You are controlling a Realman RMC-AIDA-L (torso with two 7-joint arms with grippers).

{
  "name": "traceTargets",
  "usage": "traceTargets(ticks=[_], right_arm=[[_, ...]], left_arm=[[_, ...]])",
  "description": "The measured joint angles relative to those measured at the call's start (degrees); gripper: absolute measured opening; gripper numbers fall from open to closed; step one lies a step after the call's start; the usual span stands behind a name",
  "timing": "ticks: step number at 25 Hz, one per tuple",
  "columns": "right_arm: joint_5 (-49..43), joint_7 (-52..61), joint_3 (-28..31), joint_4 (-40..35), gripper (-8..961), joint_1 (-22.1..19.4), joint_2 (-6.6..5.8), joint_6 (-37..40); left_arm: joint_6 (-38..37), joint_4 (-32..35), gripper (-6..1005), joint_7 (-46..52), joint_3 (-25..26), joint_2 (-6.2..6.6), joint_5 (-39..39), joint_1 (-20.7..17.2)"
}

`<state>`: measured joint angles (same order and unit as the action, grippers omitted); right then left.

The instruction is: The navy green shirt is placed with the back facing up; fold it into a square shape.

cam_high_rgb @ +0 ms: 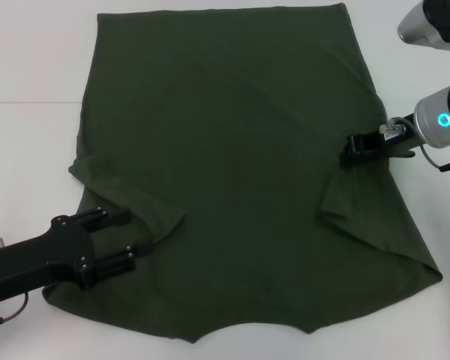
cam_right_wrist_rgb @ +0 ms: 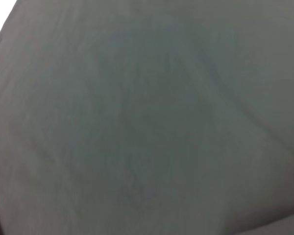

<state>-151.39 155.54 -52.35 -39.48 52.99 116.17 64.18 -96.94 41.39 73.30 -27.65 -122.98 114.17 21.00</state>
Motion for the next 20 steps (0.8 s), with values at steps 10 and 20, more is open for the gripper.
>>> traceTargets(ticks=[10,20], right_arm=[[-3.02,-0.07,-1.52,-0.44,39,1.54,0.79,-0.50],[-2.44,-0.06,-1.26,-0.10,40,1.94,1.09,-1.86]], left_arm=[[0.00,0.00,699,0.00,-0.07,-0.17,0.00,-0.31],[0.00,0.00,699,0.00,-0.13,-0.24,0.00,-0.62]])
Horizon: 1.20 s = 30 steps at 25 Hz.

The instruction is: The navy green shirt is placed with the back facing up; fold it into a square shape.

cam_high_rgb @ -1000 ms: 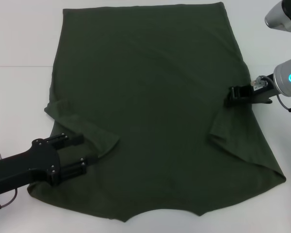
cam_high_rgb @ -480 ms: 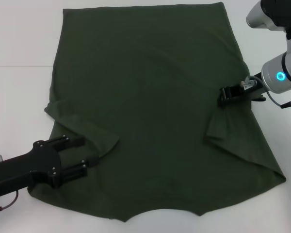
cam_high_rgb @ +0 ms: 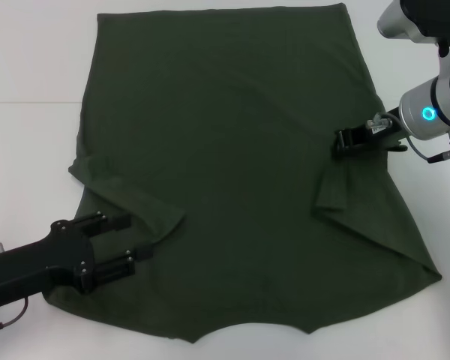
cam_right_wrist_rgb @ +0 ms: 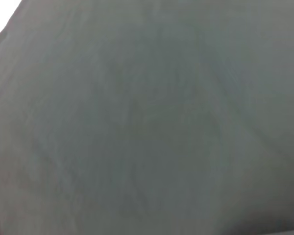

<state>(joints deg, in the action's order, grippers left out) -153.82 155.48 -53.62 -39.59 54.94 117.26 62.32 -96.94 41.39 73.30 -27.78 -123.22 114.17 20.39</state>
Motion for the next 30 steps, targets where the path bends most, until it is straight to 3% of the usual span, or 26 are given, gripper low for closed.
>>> traceTargets(ticks=[5,10,16,21,30], right_arm=[[0.21,0.00,0.07,0.07,40,0.18,0.08,0.23],[3.38,-1.05,0.04,0.27,176,0.06,0.14,-0.70],[9.48,-2.84,0.14,1.57,413,-0.41,0.05,-2.47],[11.71,-3.00,0.05,3.33,669,-0.52,-0.23,-3.92],[12.60,-3.05,0.12,3.85,718,-0.61,-0.08,-4.73]], left_arm=[[0.00,-0.12,699,-0.01,-0.02,0.01,0.07,-0.02],[0.27,-0.71,699,-0.30,-0.14,-0.05,0.09,0.00],[0.51,-0.85,699,-0.43,-0.19,-0.08,0.09,0.00],[0.53,-1.33,699,-0.62,-0.17,-0.08,0.09,-0.16],[0.30,-1.49,700,-0.70,-0.17,-0.08,0.08,-0.25]])
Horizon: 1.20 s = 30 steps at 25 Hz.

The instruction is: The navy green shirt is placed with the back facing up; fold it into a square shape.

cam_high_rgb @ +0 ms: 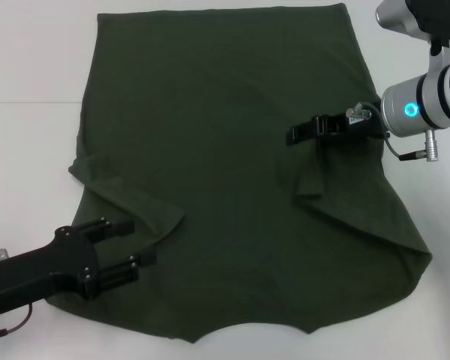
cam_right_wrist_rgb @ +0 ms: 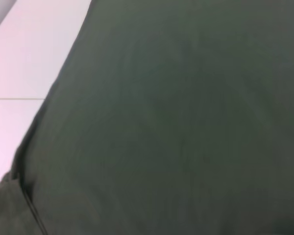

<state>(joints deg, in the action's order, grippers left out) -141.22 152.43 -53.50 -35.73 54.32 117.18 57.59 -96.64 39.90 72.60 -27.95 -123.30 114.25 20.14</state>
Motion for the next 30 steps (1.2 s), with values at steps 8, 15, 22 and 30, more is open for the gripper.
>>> traceTargets(ticks=[8,15,22,30], right_arm=[[5.74,0.07,0.07,1.40,714,-0.20,-0.65,0.55],[6.28,0.69,0.87,1.64,709,-0.41,-1.30,1.36],[6.35,0.22,2.31,1.64,706,-1.05,-1.50,1.69],[6.52,-0.04,7.55,1.60,705,-5.83,-1.94,1.93]], left_arm=[[-0.08,0.00,700,-0.01,0.00,0.00,0.00,-0.21],[-0.05,0.00,699,-0.01,0.00,0.00,0.00,-0.19],[-0.04,0.00,700,-0.01,0.00,0.00,0.00,-0.18],[-0.17,0.01,699,-0.01,0.00,0.00,0.00,-0.18]])
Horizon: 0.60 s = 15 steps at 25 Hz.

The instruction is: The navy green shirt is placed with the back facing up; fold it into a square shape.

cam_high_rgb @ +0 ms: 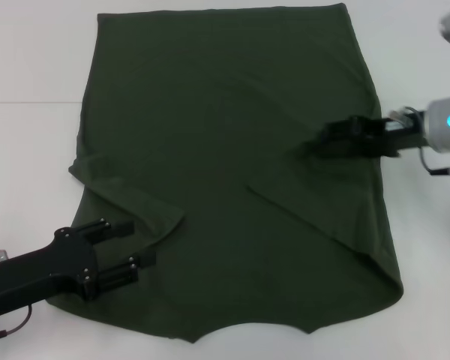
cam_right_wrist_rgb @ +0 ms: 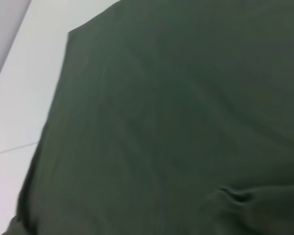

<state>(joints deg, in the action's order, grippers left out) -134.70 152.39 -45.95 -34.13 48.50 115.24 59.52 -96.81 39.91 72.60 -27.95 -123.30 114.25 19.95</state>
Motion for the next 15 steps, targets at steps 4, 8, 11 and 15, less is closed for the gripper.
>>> traceTargets(ticks=[4,8,11,15], right_arm=[[1.29,-1.92,2.09,0.01,705,-1.87,-0.32,-0.88],[1.98,-2.75,2.03,0.68,705,-1.32,-0.35,-3.15],[1.99,-3.13,1.68,2.39,705,0.23,-0.24,-5.51],[2.03,-4.14,1.68,3.96,705,2.08,0.22,-8.33]], left_arm=[[0.02,0.00,700,0.00,0.00,0.00,0.00,0.07],[0.30,0.00,700,0.00,0.00,0.00,0.00,0.29],[0.36,0.00,700,0.00,0.00,0.00,0.00,0.33],[0.44,-0.12,700,0.00,0.00,-0.04,0.00,0.40]])
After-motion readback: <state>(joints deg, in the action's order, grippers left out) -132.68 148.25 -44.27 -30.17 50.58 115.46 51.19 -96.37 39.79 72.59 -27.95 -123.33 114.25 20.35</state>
